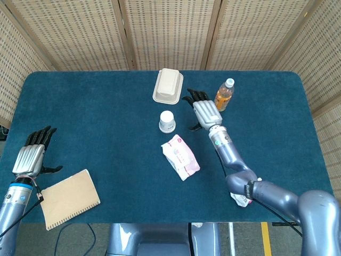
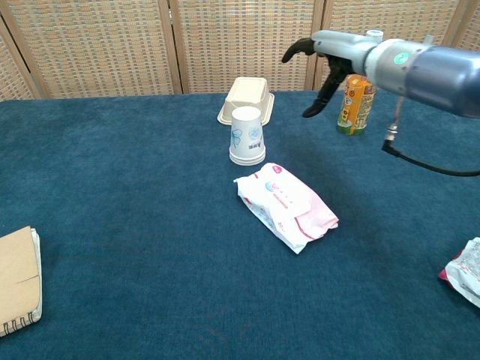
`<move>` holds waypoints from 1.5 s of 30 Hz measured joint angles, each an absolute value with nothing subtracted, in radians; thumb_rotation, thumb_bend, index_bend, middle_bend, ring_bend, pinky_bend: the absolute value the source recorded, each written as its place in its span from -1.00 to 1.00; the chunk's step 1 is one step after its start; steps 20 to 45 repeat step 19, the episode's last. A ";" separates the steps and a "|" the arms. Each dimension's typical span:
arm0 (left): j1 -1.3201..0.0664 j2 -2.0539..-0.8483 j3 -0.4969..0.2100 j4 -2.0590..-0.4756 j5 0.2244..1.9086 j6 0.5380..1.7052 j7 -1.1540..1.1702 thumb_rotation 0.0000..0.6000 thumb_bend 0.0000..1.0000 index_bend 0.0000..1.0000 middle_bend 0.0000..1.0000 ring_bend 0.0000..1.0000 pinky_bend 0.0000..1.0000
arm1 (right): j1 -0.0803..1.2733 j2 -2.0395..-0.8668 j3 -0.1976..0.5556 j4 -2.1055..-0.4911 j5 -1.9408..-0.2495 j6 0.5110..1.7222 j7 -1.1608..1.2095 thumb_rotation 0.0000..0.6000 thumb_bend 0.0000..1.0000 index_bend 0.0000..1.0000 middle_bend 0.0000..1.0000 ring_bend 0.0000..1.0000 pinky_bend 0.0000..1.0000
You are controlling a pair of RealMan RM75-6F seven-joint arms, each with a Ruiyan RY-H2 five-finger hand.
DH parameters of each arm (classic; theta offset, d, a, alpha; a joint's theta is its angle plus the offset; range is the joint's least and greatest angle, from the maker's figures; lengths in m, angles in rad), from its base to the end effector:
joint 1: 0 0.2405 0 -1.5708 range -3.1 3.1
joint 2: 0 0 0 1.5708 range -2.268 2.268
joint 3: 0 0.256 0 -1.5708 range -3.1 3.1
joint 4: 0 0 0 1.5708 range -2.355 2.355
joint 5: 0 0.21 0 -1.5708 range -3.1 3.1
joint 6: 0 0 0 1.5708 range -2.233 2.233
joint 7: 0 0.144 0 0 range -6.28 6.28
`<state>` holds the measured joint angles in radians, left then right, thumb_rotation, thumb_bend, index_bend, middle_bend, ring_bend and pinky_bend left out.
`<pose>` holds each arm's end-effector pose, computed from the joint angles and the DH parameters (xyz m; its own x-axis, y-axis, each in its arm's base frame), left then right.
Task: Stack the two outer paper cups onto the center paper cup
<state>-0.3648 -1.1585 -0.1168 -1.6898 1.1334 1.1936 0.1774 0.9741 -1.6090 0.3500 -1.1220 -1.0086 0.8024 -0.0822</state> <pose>-0.2808 0.2696 0.1223 0.3731 0.1727 0.9116 0.9226 0.0351 -0.3842 -0.1022 -0.4527 0.0139 0.2720 -0.1790 0.9455 -0.9306 -0.2988 0.2112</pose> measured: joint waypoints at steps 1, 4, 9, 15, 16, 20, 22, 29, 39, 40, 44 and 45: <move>-0.365 -1.160 -0.117 -1.690 1.133 1.194 0.180 1.00 -0.75 -1.00 -1.00 -1.00 -1.00 | 0.941 -1.573 0.334 -1.169 -1.024 0.827 -0.079 1.00 -0.85 -0.74 -1.00 -1.00 -1.00; -0.365 -1.167 -0.113 -1.692 1.145 1.194 0.184 1.00 -0.75 -1.00 -1.00 -1.00 -1.00 | 0.842 -1.477 0.284 -1.278 -1.068 0.894 -0.068 1.00 -0.85 -0.79 -1.00 -1.00 -1.00; -0.359 -1.185 -0.099 -1.694 1.183 1.215 0.200 1.00 -0.75 -1.00 -1.00 -1.00 -1.00 | 0.695 -1.381 0.202 -1.358 -1.150 1.042 -0.042 1.00 -0.86 -0.80 -1.00 -1.00 -1.00; -0.334 -1.202 -0.077 -1.702 1.240 1.263 0.205 1.00 -0.75 -1.00 -1.00 -1.00 -1.00 | 0.519 -1.329 0.103 -1.368 -1.245 1.209 0.031 1.00 -0.86 -0.80 -1.00 -1.00 -1.00; -0.329 -1.205 -0.071 -1.703 1.249 1.271 0.207 1.00 -0.75 -1.00 -1.00 -1.00 -1.00 | 0.490 -1.321 0.087 -1.366 -1.260 1.232 0.047 1.00 -0.86 -0.80 -1.00 -1.00 -1.00; -0.312 -1.211 -0.057 -1.705 1.274 1.297 0.217 1.00 -0.76 -1.00 -1.00 -1.00 -1.00 | 0.428 -1.308 0.053 -1.356 -1.294 1.284 0.070 1.00 -0.86 -0.80 -1.00 -1.00 -1.00; -0.312 -1.211 -0.057 -1.705 1.274 1.297 0.217 1.00 -0.76 -1.00 -1.00 -1.00 -1.00 | 0.428 -1.308 0.053 -1.356 -1.294 1.284 0.070 1.00 -0.86 -0.80 -1.00 -1.00 -1.00; -0.312 -1.211 -0.057 -1.705 1.274 1.297 0.217 1.00 -0.76 -1.00 -1.00 -1.00 -1.00 | 0.428 -1.308 0.053 -1.356 -1.294 1.284 0.070 1.00 -0.86 -0.80 -1.00 -1.00 -1.00; -0.312 -1.211 -0.057 -1.705 1.274 1.297 0.217 1.00 -0.76 -1.00 -1.00 -1.00 -1.00 | 0.428 -1.308 0.053 -1.356 -1.294 1.284 0.070 1.00 -0.86 -0.80 -1.00 -1.00 -1.00; -0.312 -1.211 -0.057 -1.705 1.274 1.297 0.217 1.00 -0.76 -1.00 -1.00 -1.00 -1.00 | 0.428 -1.308 0.053 -1.356 -1.294 1.284 0.070 1.00 -0.86 -0.80 -1.00 -1.00 -1.00; -0.312 -1.211 -0.057 -1.705 1.274 1.297 0.217 1.00 -0.76 -1.00 -1.00 -1.00 -1.00 | 0.428 -1.308 0.053 -1.356 -1.294 1.284 0.070 1.00 -0.86 -0.80 -1.00 -1.00 -1.00; -0.312 -1.211 -0.057 -1.705 1.274 1.297 0.217 1.00 -0.76 -1.00 -1.00 -1.00 -1.00 | 0.428 -1.308 0.053 -1.356 -1.294 1.284 0.070 1.00 -0.86 -0.80 -1.00 -1.00 -1.00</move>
